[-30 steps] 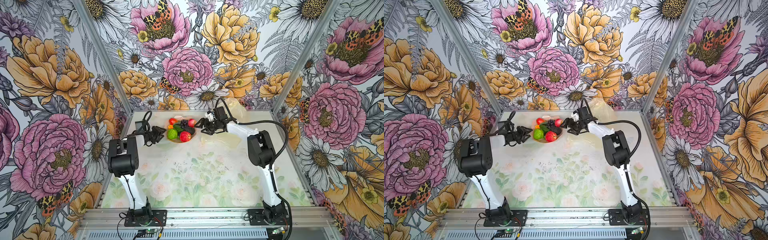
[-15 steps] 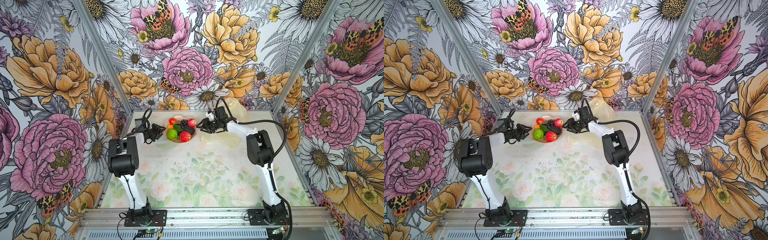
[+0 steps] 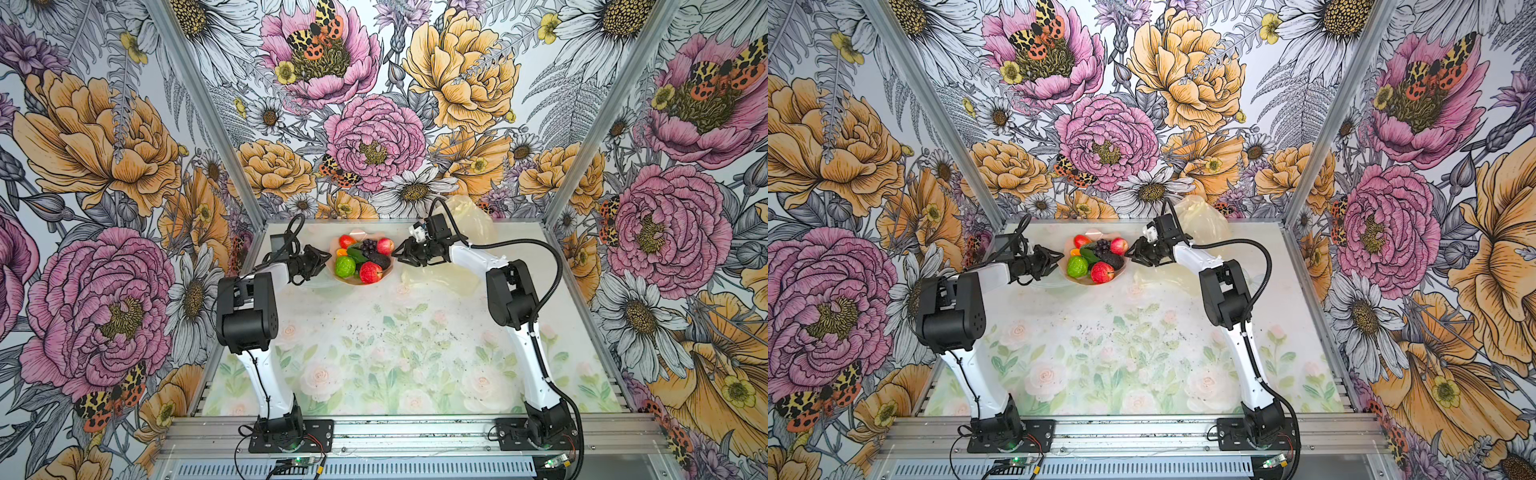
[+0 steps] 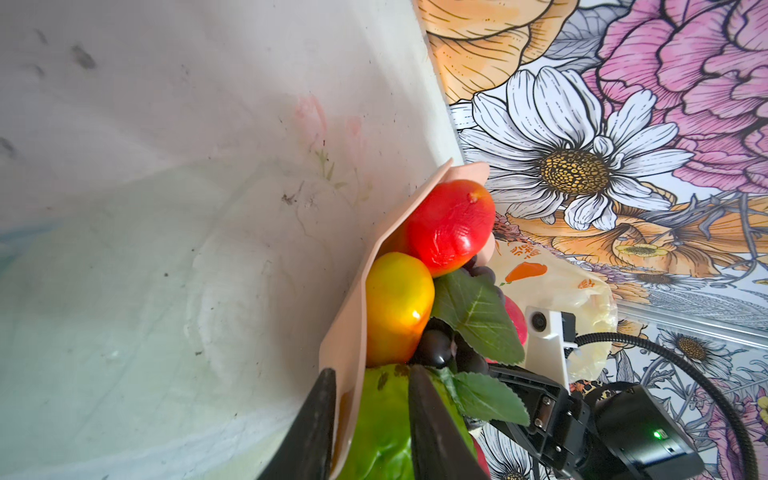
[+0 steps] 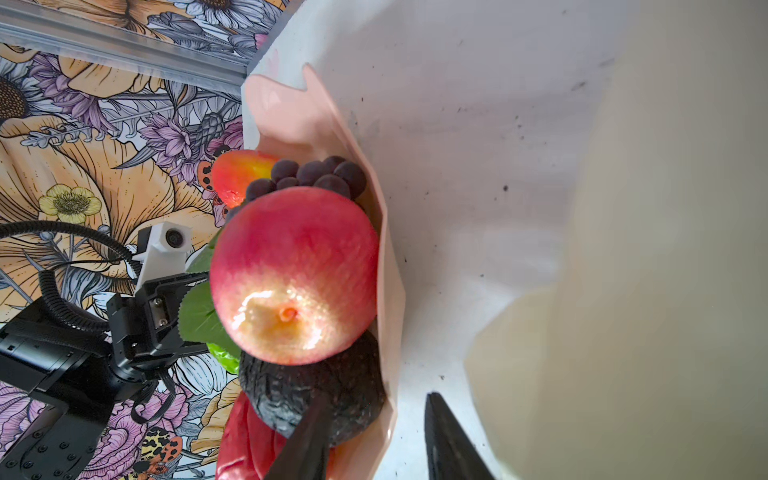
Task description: Place the fruits into the plastic bag
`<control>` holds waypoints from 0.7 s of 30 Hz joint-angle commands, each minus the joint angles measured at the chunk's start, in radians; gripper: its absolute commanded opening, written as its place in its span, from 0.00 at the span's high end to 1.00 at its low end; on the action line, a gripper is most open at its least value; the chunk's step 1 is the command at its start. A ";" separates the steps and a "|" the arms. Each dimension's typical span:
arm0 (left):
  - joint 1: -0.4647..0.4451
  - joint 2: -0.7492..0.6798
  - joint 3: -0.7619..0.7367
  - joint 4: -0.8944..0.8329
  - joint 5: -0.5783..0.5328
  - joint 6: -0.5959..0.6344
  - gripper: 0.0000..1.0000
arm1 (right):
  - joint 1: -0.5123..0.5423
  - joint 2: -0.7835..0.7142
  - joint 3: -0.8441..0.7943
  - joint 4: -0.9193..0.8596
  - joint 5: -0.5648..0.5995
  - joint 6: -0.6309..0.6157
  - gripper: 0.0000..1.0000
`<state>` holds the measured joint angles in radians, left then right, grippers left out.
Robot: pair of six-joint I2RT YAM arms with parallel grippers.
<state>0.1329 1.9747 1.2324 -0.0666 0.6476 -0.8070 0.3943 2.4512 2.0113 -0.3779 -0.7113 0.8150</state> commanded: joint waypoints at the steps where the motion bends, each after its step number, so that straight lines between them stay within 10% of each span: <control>1: -0.010 0.021 0.031 -0.015 -0.016 0.031 0.70 | 0.009 0.037 0.049 -0.010 -0.008 0.003 0.64; 21: -0.007 0.046 0.064 -0.040 -0.011 0.047 0.83 | 0.017 0.083 0.112 -0.023 -0.014 0.015 0.93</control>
<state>0.1329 2.0068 1.2644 -0.1032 0.6434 -0.7837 0.4023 2.5118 2.0880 -0.4072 -0.7109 0.8215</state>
